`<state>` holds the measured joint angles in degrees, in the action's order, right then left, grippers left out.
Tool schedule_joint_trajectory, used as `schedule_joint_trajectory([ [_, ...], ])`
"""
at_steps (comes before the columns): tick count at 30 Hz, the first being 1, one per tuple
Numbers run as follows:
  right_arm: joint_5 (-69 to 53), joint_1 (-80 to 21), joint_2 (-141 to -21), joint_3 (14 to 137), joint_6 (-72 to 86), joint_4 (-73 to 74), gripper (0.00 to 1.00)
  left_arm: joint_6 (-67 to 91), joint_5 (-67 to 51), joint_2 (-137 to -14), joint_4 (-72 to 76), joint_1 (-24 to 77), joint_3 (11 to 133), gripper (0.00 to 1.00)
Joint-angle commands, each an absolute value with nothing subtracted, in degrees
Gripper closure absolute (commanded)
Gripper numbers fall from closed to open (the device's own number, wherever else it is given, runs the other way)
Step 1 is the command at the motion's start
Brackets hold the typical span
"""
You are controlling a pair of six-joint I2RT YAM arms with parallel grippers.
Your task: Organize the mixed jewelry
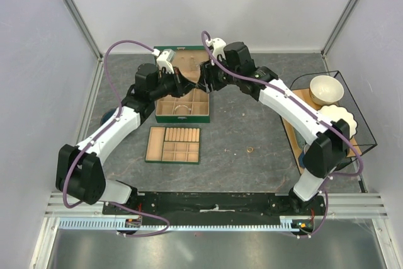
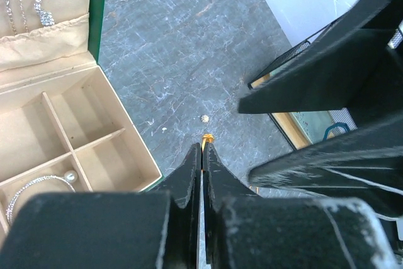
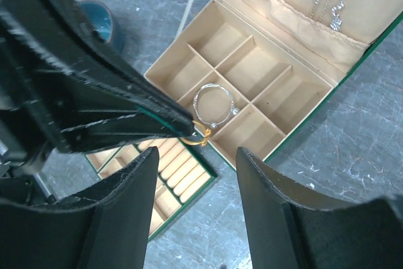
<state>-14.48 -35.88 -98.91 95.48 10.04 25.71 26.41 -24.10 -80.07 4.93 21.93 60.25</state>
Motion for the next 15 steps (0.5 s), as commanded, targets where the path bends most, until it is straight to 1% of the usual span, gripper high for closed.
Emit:
schedule_joint_trajectory([
  [1,-19.24,-34.20,-93.43,94.13,9.40,24.26,0.40,25.40,-26.54,-78.22,8.78,21.27,60.29,0.98],
  [5,-28.97,-31.47,-91.15,93.25,10.72,23.47,0.40,27.76,-31.45,-78.40,11.41,19.17,60.38,0.98],
  [7,-32.15,-29.81,-89.83,91.85,11.25,21.99,0.41,31.96,-38.03,-78.57,14.66,17.06,59.77,0.98],
  [9,-35.92,-29.01,-88.95,89.05,12.13,20.31,0.42,35.14,-44.34,-78.75,20.72,15.39,58.80,0.98],
  [11,-38.48,-28.30,-88.07,87.20,13.44,17.24,0.44,37.87,-46.75,-78.58,23.45,15.12,57.75,0.99],
  [15,-47.69,-28.13,-87.45,81.41,19.50,8.20,0.46,45.25,-54.22,-79.62,35.20,14.94,55.99,0.98],
])
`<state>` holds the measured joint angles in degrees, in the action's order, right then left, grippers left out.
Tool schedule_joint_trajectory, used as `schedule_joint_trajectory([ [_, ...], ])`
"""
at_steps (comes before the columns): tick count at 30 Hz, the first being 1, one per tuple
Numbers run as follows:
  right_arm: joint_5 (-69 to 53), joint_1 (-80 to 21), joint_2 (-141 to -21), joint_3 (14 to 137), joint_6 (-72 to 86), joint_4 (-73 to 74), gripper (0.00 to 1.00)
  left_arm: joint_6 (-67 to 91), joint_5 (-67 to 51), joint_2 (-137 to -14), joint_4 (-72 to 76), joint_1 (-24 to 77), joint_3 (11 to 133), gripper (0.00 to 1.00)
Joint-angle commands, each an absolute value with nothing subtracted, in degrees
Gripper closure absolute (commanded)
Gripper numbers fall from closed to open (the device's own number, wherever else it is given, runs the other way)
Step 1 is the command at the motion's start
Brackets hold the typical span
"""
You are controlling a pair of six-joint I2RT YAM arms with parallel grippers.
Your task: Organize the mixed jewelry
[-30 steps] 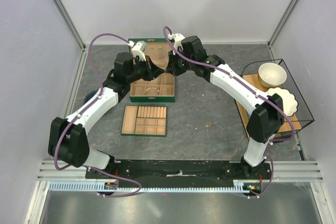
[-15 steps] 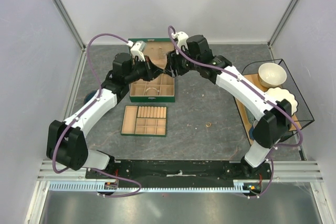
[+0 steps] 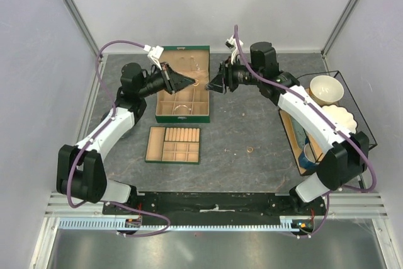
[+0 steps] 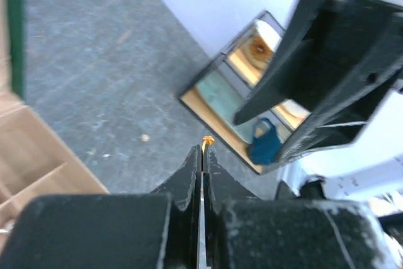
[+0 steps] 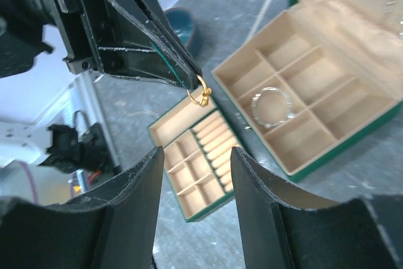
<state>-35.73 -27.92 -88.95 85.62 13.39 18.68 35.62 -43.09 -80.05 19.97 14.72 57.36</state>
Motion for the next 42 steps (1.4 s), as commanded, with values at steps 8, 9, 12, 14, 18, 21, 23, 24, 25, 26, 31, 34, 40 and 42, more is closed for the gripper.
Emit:
schedule_joint_trajectory([
  [8,-52.20,-28.13,-89.21,79.72,25.31,-1.67,0.45,50.62,-57.48,-80.42,41.13,15.03,54.76,0.99],
  [9,-52.38,-28.13,-89.21,79.63,25.66,-2.19,0.46,50.54,-57.57,-80.25,41.13,15.03,54.76,0.98],
  [12,-52.82,-28.21,-89.30,79.63,26.81,-3.43,0.47,50.54,-57.66,-80.42,41.05,15.03,54.32,0.99],
  [14,-52.73,-28.13,-89.47,79.80,26.89,-3.69,0.48,50.54,-57.66,-80.51,41.04,15.12,54.14,0.98],
  [18,-52.65,-28.13,-89.65,79.72,26.98,-3.60,0.54,50.62,-57.74,-80.42,41.04,15.12,54.05,0.99],
  [21,-52.65,-28.13,-89.91,79.63,27.07,-3.69,0.60,50.71,-57.66,-80.42,41.04,15.03,53.96,0.99],
  [23,-52.65,-28.13,-89.91,79.63,26.98,-3.60,0.63,50.63,-57.57,-80.25,41.13,15.03,53.88,0.99],
  [24,-52.56,-28.13,-90.00,79.54,27.07,-3.60,0.64,50.63,-57.57,-80.33,41.05,15.03,53.96,0.98],
  [25,-52.38,-28.13,-89.91,79.54,26.98,-3.60,0.66,50.71,-57.57,-80.25,41.04,15.03,53.88,0.98],
  [26,-52.21,-28.13,-89.91,79.54,26.90,-3.60,0.67,50.71,-57.57,-80.24,41.04,15.12,53.88,0.98],
  [31,-52.12,-28.21,-90.09,79.63,26.81,-3.60,0.74,50.63,-57.57,-80.07,41.04,15.12,53.70,0.99],
  [34,-52.12,-28.13,-90.09,79.80,26.89,-3.52,0.77,50.54,-57.66,-80.07,41.04,15.12,53.53,0.98],
  [40,-51.94,-28.13,-90.17,79.89,26.81,-3.52,0.83,50.19,-57.57,-79.98,40.87,15.29,52.91,0.99],
  [42,-51.86,-28.13,-90.18,79.89,26.72,-3.52,0.84,50.01,-57.74,-79.89,40.69,15.47,52.65,0.98],
])
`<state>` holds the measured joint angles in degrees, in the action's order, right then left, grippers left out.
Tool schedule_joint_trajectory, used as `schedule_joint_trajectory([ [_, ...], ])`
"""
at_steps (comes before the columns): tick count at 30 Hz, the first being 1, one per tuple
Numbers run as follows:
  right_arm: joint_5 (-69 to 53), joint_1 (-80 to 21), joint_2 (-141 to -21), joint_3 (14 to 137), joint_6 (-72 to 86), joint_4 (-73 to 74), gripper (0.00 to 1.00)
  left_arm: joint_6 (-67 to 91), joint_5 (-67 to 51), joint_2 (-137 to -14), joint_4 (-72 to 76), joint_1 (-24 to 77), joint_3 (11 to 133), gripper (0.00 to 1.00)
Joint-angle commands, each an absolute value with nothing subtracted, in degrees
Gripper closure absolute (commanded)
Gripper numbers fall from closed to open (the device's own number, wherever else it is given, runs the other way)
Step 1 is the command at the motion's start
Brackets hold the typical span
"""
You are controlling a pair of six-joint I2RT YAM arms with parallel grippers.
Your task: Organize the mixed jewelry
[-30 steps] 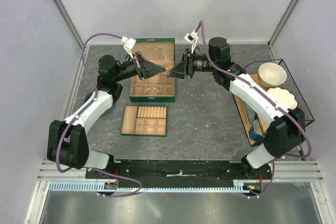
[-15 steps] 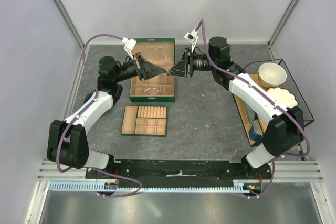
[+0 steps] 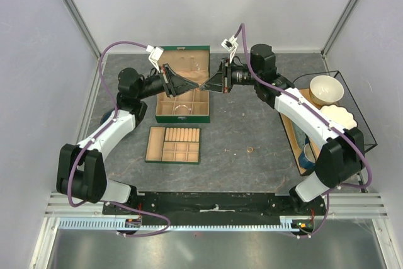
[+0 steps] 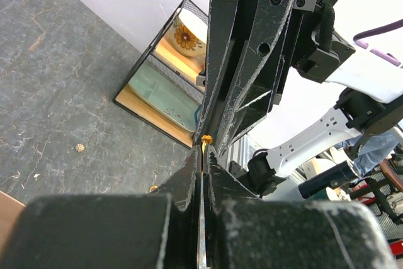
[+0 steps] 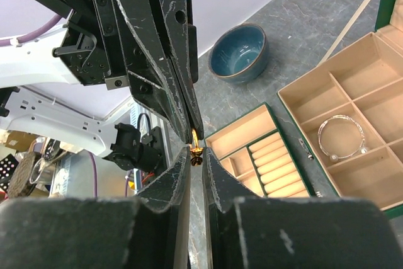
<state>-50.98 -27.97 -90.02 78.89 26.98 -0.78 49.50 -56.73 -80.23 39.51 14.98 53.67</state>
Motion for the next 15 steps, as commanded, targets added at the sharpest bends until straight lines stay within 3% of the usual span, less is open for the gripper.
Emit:
schedule_joint_trajectory([
  [1,-51.86,-28.13,-90.18,79.89,26.81,-3.52,0.87,49.57,-57.74,-79.89,40.61,15.64,52.47,0.99],
  [6,-51.68,-28.13,-89.83,79.81,26.81,-3.52,0.93,47.90,-56.69,-78.84,38.59,15.91,51.60,0.95],
  [10,-50.89,-28.13,-89.12,79.45,26.81,-3.17,0.97,45.71,-55.28,-77.79,36.66,15.82,51.07,0.67],
  [15,-48.43,-28.13,-87.89,79.01,24.53,1.47,1.00,42.55,-51.69,-75.77,32.09,15.38,51.68,0.45],
])
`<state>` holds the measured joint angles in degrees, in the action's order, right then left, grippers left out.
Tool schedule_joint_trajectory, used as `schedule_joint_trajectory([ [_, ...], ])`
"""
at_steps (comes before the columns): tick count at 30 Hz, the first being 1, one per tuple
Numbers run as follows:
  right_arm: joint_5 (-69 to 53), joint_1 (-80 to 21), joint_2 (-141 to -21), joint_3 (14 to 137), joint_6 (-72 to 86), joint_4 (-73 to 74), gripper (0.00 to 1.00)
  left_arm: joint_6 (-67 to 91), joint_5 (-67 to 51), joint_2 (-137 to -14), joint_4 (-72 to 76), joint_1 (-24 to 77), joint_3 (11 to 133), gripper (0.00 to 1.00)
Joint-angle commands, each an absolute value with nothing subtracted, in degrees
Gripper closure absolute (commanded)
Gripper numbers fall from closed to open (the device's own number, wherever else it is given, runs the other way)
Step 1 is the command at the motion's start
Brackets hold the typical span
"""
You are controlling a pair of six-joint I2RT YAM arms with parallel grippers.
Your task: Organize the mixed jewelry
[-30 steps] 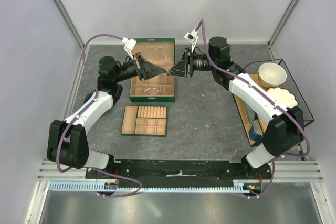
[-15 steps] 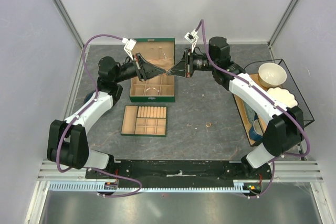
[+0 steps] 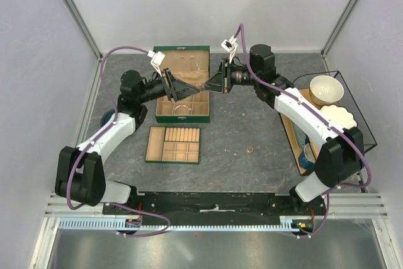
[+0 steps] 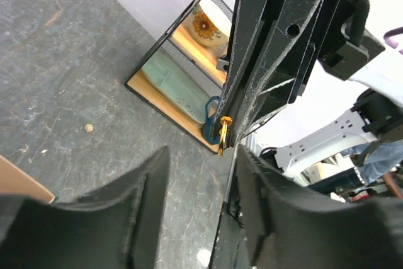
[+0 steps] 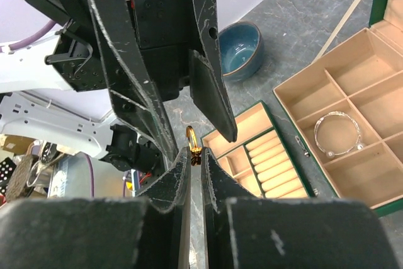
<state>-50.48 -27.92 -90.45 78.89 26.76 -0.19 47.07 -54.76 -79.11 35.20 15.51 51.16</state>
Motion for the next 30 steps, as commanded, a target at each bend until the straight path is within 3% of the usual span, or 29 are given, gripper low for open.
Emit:
schedule_joint_trajectory([
  [1,-47.56,-28.13,-87.80,79.10,22.87,2.71,1.00,42.37,-51.16,-74.98,31.12,15.12,51.85,0.39],
  [7,-35.17,-29.09,-86.22,78.05,19.78,13.70,1.00,41.14,-46.24,-71.20,26.20,9.59,54.40,0.31],
  [13,-21.31,-36.54,-86.66,75.59,18.72,21.97,1.00,26.30,-34.47,-68.47,7.23,6.59,62.22,0.31],
  [23,-11.26,-41.66,-89.56,74.71,22.85,22.68,1.00,3.62,-16.11,-65.48,-19.93,6.33,67.06,0.34],
  [30,-7.73,-42.54,-93.07,75.32,24.52,22.15,1.00,-10.53,-7.13,-63.54,-36.03,6.33,62.50,0.32],
])
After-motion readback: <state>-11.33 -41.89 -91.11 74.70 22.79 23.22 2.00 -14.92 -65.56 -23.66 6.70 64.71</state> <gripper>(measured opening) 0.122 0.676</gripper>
